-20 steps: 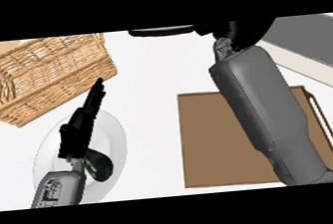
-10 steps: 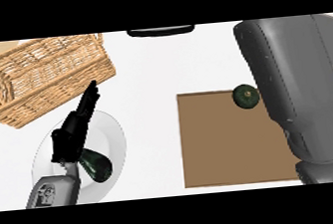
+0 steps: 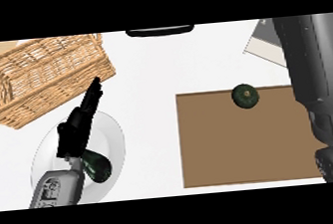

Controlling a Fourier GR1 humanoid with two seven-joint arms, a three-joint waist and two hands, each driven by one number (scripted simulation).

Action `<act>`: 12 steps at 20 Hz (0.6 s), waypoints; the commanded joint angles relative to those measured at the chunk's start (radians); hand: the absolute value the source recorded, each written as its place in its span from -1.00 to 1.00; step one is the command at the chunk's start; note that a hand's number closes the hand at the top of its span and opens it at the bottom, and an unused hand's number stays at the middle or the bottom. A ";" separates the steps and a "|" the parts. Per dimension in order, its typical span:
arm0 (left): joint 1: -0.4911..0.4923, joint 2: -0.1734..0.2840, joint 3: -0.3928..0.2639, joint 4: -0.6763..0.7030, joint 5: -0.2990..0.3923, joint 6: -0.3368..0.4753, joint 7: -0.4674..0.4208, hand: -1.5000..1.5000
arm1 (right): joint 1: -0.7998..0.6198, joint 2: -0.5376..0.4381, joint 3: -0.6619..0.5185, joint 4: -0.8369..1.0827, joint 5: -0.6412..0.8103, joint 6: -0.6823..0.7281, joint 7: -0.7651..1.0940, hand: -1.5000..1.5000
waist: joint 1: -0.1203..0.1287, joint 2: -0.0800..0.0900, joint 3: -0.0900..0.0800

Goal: Pick the lemon from the tray and place it in the tiered shelf

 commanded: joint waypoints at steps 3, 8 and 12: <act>0.043 0.002 -0.019 -0.067 -0.007 -0.008 0.026 0.00 | -0.017 -0.030 -0.015 0.035 0.017 0.010 0.045 1.00 | 0.005 -0.002 0.000; -0.006 0.004 0.012 0.008 0.004 -0.007 -0.005 0.00 | -0.015 -0.111 -0.028 0.123 0.031 -0.029 -0.036 1.00 | 0.001 0.000 0.000; 0.015 -0.018 -0.024 -0.018 -0.020 0.005 -0.012 0.00 | -0.028 -0.178 -0.068 0.259 0.030 -0.092 -0.078 1.00 | 0.010 0.004 0.000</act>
